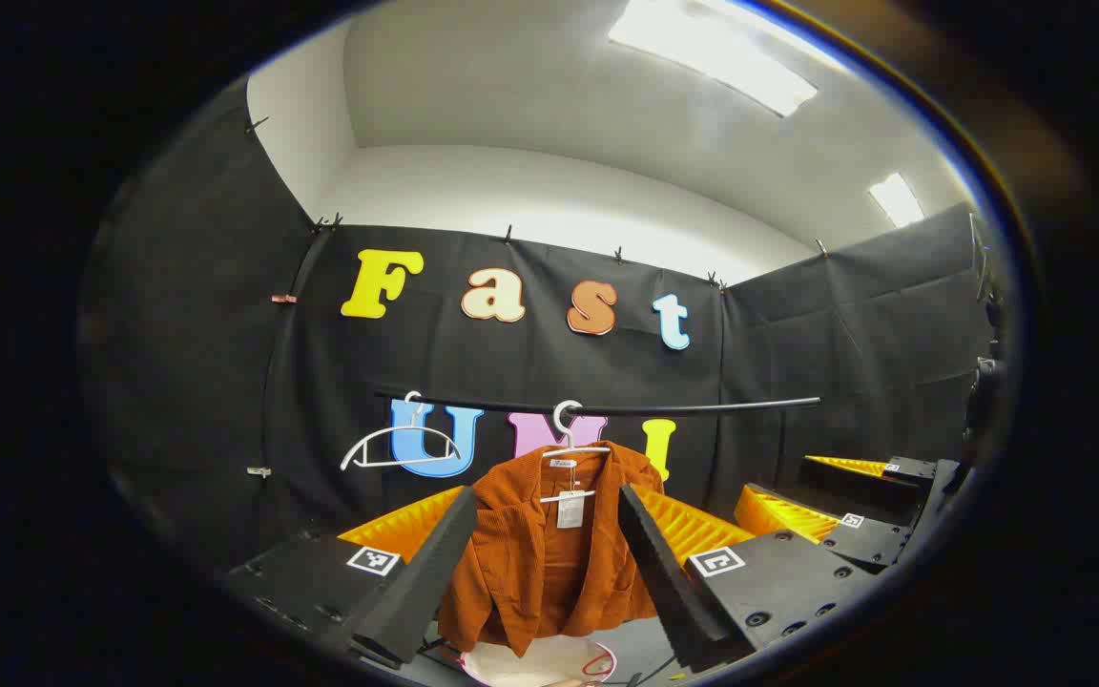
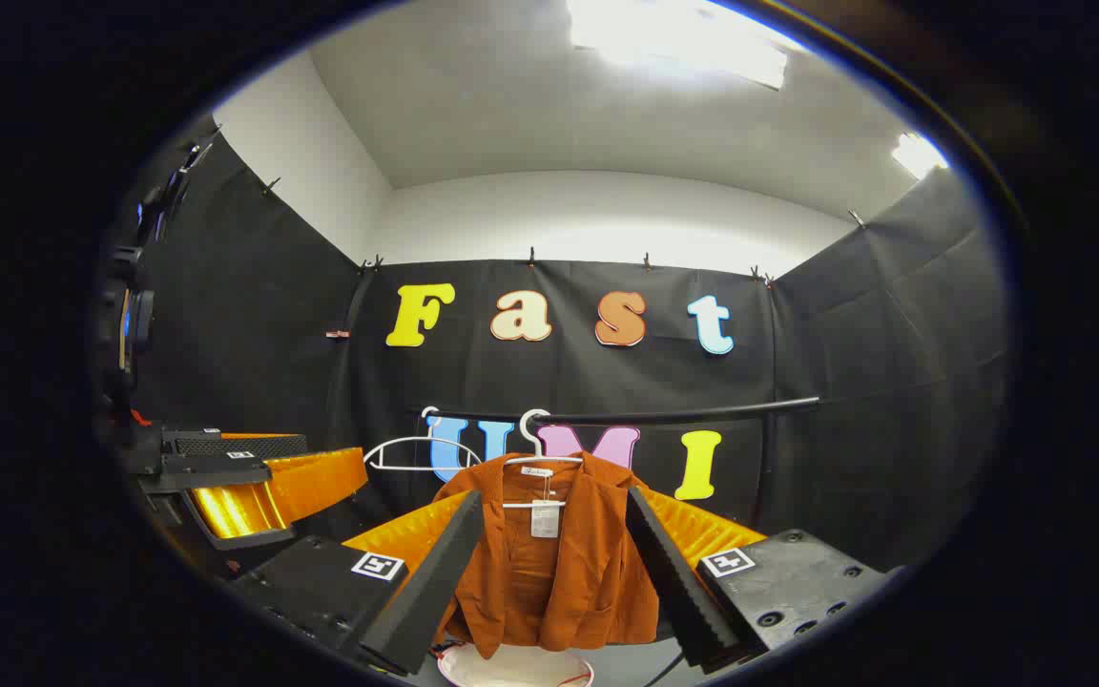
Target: Grasp the clothes on the hanger with both hands and then place them into the laundry hamper below.
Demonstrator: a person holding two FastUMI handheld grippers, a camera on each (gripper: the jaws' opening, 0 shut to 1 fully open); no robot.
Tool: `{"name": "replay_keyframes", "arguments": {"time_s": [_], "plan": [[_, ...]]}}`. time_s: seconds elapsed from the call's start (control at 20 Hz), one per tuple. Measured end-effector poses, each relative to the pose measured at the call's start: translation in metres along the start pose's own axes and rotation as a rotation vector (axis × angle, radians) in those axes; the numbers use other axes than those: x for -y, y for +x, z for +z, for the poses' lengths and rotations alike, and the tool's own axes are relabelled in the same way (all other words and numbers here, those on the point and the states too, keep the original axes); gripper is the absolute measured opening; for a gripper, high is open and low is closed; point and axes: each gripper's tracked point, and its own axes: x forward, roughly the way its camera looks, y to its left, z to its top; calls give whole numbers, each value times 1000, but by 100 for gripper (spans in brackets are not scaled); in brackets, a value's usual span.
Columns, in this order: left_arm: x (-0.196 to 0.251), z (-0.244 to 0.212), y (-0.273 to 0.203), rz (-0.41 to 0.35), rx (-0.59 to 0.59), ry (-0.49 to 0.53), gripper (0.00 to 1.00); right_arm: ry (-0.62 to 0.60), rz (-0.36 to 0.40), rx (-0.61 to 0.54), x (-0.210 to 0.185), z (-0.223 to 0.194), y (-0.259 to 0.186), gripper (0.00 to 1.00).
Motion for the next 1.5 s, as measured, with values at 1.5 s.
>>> {"name": "replay_keyframes", "arguments": {"time_s": [1.5], "plan": [[-4,-6,13,4,-18,6,94,-5,-27,-12,7,-3,8,96]]}}
